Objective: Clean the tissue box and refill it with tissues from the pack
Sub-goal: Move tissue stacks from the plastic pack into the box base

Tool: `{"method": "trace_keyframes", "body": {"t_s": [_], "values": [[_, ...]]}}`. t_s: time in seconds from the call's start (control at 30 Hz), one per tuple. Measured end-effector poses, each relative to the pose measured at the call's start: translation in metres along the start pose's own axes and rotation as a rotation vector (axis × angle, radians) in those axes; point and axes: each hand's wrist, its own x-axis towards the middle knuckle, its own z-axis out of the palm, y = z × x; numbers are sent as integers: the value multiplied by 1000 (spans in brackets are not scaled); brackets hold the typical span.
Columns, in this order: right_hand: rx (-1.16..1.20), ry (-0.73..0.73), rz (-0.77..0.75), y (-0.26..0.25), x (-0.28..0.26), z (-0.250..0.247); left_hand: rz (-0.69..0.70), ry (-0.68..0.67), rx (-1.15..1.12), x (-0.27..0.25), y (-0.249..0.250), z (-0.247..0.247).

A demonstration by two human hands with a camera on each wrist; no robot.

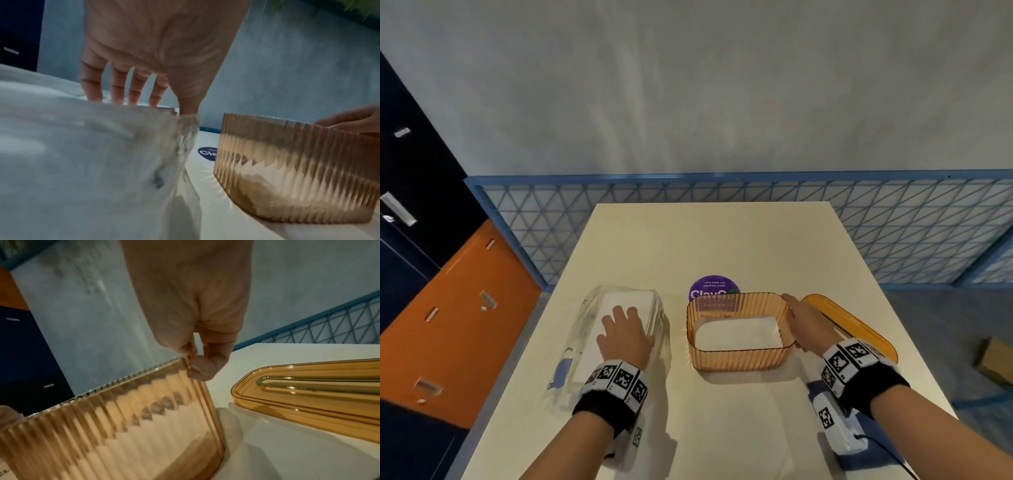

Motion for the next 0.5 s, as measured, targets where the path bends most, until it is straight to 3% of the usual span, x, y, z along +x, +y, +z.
{"method": "trace_keyframes", "body": {"t_s": [0.5], "values": [[-6,-13,19,-1,0,3,-17,37,-275,-1,-12,-6]]}}
